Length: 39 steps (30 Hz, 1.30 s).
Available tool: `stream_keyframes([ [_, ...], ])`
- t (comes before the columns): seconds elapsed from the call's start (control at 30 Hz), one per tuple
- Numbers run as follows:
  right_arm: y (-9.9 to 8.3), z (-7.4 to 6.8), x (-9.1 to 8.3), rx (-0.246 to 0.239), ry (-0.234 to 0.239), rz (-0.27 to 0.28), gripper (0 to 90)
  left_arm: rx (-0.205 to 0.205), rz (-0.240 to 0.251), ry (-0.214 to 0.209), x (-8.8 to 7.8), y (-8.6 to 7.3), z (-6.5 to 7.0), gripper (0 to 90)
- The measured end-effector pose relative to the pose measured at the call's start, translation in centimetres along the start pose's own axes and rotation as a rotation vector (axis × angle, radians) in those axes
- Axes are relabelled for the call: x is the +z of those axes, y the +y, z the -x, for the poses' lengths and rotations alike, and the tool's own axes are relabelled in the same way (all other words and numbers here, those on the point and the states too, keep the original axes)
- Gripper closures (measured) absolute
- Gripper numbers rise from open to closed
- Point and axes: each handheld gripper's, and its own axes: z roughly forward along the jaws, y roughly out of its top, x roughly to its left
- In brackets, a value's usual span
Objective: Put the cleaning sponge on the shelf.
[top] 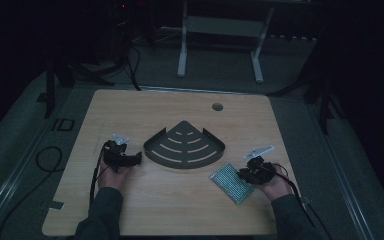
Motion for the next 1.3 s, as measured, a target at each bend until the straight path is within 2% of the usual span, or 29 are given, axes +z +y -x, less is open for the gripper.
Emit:
stream_keyframes([
  [0.13, 0.5, 0.6, 0.3, 0.003, 0.009, -0.028, 78.0, 0.0, 0.0, 0.0, 0.0, 0.0, 0.0, 10.4],
  [0.3, 0.8, 1.3, 0.7, 0.029, 0.055, -0.07, 74.9, 0.0, 0.0, 0.0, 0.0, 0.0, 0.0, 10.4],
  [0.47, 0.9, 2.0, 0.9, 0.047, 0.08, -0.084, 75.2, 0.0, 0.0, 0.0, 0.0, 0.0, 0.0, 10.4],
  [0.7, 1.0, 2.2, 1.2, 0.048, 0.112, -0.125, 74.1, 0.001, 0.0, 0.0, 0.0, 0.0, 0.0, 10.4],
  [0.87, 1.1, 2.2, 1.4, 0.047, 0.115, -0.139, 74.6, 0.0, 0.0, 0.0, 0.0, 0.0, 0.0, 10.4],
  [1.1, 1.2, 2.7, 1.9, 0.065, 0.147, -0.163, 75.3, 0.0, 0.0, 0.0, 0.0, 0.0, 0.0, 10.4],
  [1.13, 1.3, 2.9, 2.0, 0.071, 0.163, -0.178, 75.7, 0.0, 0.0, 0.0, 0.0, 0.0, 0.0, 10.4],
  [1.3, 1.6, 3.2, 2.2, 0.066, 0.185, -0.202, 77.3, 0.0, 0.0, 0.0, 0.0, 0.0, 0.0, 10.4],
])
